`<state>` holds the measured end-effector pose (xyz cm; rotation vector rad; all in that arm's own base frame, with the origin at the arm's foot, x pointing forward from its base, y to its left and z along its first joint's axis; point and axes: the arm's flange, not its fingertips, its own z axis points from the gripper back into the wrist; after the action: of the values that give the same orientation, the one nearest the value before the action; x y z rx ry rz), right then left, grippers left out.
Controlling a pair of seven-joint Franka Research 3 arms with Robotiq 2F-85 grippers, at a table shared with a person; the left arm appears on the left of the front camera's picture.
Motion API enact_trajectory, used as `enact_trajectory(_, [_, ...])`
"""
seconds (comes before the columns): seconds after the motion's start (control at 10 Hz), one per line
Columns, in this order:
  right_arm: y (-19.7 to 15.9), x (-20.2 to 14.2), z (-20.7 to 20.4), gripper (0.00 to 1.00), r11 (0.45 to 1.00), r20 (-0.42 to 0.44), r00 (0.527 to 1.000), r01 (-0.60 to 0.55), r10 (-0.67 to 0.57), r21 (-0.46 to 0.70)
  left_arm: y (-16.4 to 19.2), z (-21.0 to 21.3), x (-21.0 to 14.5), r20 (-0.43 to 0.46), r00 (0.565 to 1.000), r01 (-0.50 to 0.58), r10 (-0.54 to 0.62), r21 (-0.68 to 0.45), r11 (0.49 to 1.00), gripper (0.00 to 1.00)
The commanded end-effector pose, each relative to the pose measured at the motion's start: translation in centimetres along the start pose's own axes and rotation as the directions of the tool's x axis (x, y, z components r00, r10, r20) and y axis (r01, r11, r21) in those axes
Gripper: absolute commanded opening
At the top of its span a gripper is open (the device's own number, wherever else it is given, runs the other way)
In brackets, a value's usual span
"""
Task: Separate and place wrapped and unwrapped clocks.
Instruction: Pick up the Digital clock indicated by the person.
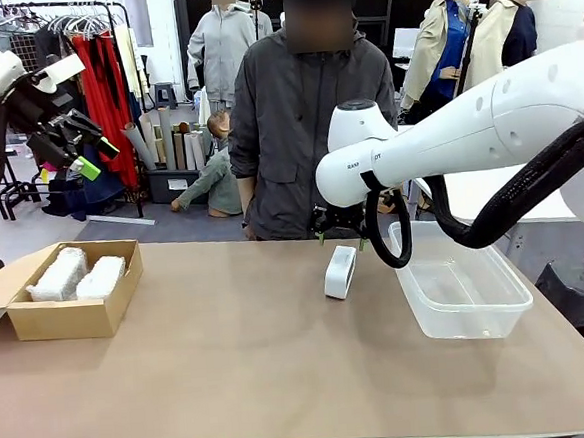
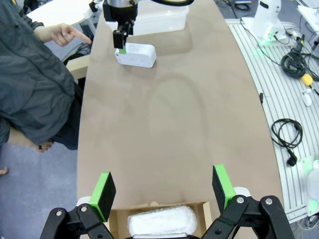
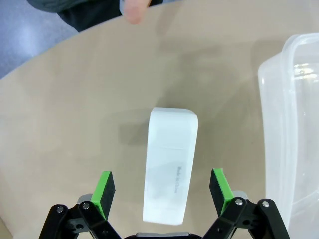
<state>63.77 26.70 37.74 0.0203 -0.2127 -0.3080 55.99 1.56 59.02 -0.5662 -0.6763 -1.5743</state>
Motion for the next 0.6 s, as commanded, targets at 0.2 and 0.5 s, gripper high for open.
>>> enact_trajectory(0.2, [-0.5,-0.1,-2.1,1.0,0.997,-0.038,0.997,0.072,-0.072,0.021,-0.1,0.0,0.0,-0.008,1.0,0.001,-0.001,-0.003,1.0,1.0])
enact_trajectory(0.5, [-0.5,0.1,-3.6,1.0,0.997,-0.078,0.995,0.071,-0.069,0.02,-0.1,0.0,0.0,-0.008,1.0,0.001,-0.001,-0.003,1.0,1.0])
